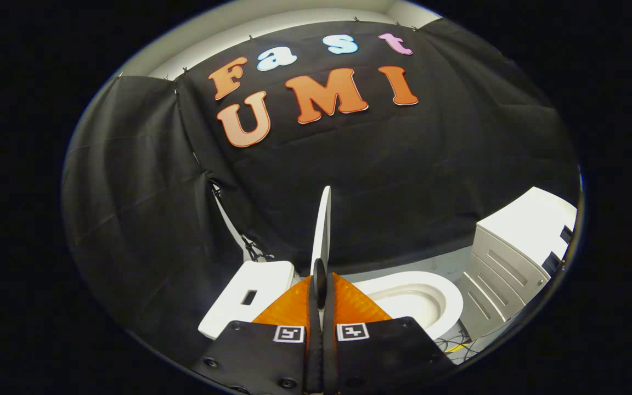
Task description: Open the toilet lid.
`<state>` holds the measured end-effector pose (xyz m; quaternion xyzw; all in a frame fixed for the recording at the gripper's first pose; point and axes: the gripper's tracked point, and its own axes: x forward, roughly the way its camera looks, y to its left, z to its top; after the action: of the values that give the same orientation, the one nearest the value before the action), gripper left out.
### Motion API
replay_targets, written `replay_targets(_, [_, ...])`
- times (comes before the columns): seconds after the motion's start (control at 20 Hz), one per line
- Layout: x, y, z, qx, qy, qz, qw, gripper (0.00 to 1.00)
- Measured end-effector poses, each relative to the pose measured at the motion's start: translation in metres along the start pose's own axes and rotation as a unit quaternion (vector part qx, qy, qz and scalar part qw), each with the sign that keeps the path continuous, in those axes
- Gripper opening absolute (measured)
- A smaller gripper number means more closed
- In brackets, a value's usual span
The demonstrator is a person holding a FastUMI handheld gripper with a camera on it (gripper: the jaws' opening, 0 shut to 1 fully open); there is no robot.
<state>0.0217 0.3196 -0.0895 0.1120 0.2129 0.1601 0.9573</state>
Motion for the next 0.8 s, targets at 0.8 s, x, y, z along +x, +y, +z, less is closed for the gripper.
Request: replay_targets(0.8, [0.012, 0.128, -0.021, -0.109, 0.006, 0.029, 0.994, 0.08])
